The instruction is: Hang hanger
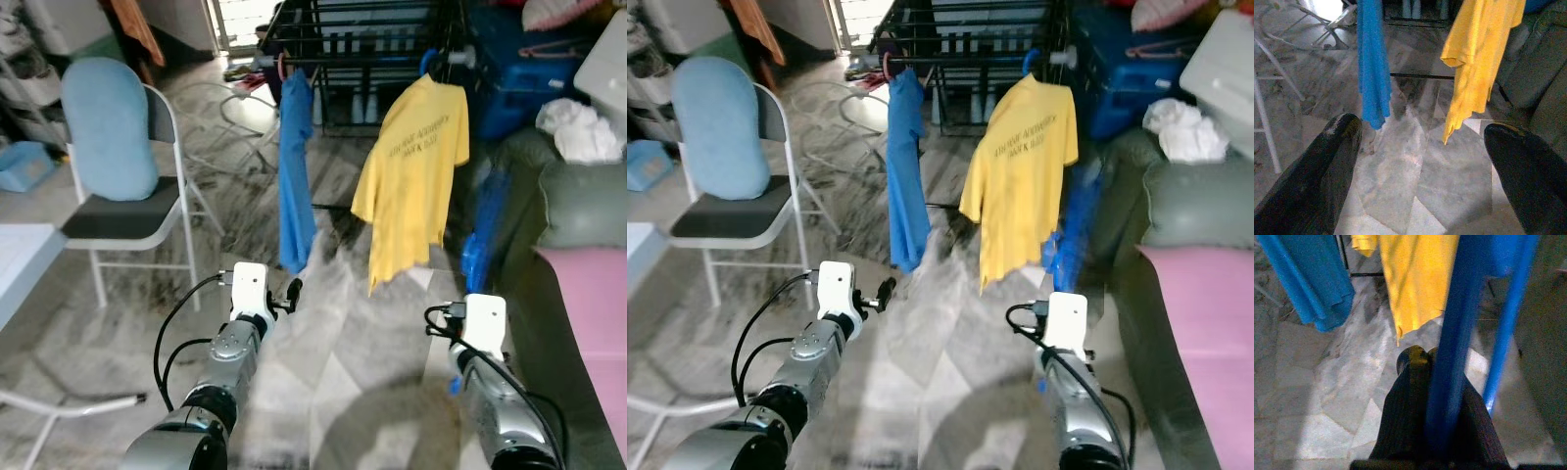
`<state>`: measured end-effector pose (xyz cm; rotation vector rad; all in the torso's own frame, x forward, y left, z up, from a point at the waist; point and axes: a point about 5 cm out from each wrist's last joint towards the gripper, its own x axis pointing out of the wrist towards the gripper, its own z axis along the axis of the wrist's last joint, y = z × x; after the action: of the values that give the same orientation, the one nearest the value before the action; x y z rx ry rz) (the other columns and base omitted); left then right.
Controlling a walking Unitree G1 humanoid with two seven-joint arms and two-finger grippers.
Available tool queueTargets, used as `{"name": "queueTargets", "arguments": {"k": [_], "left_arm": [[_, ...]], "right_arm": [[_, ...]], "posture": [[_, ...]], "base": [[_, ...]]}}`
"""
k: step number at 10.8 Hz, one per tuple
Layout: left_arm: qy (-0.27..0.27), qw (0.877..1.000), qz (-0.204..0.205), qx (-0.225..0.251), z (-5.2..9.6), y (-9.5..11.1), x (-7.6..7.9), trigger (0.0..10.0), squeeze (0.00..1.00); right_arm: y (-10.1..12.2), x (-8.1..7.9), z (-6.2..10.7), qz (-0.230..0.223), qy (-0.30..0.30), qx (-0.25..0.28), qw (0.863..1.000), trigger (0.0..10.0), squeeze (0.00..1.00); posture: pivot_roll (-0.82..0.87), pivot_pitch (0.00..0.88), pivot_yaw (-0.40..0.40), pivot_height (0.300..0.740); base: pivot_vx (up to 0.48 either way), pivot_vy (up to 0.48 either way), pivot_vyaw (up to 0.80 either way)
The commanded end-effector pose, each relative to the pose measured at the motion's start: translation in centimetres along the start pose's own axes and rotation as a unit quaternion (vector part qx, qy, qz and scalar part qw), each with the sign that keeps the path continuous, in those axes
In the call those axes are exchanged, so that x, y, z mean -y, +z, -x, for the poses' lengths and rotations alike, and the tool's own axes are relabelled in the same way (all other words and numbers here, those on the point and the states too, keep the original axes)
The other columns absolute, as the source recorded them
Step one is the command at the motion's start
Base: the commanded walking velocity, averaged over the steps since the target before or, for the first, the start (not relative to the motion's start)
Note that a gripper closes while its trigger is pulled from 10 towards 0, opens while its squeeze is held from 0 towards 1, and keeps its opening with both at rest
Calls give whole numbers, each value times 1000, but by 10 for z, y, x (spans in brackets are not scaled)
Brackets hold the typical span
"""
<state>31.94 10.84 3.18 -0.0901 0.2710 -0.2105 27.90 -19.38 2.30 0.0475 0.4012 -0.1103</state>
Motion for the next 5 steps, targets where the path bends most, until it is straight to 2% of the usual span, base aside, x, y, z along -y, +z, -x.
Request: {"name": "queueTargets", "arguments": {"k": [1, 5], "left_arm": [[11, 1000, -1, -8, 2, -3, -8, 10000, 0], [6, 1000, -7, -12, 2, -3, -7, 10000, 0]], "right_arm": [[1, -11, -1, 0, 21, 2, 1000, 10000, 0], [-2, -14, 0, 1, 27, -1, 1000, 10000, 0]], "posture": [[-250, 62, 88, 740], [-251, 59, 92, 740]], "base": [[371, 304, 0], [356, 322, 0]]}}
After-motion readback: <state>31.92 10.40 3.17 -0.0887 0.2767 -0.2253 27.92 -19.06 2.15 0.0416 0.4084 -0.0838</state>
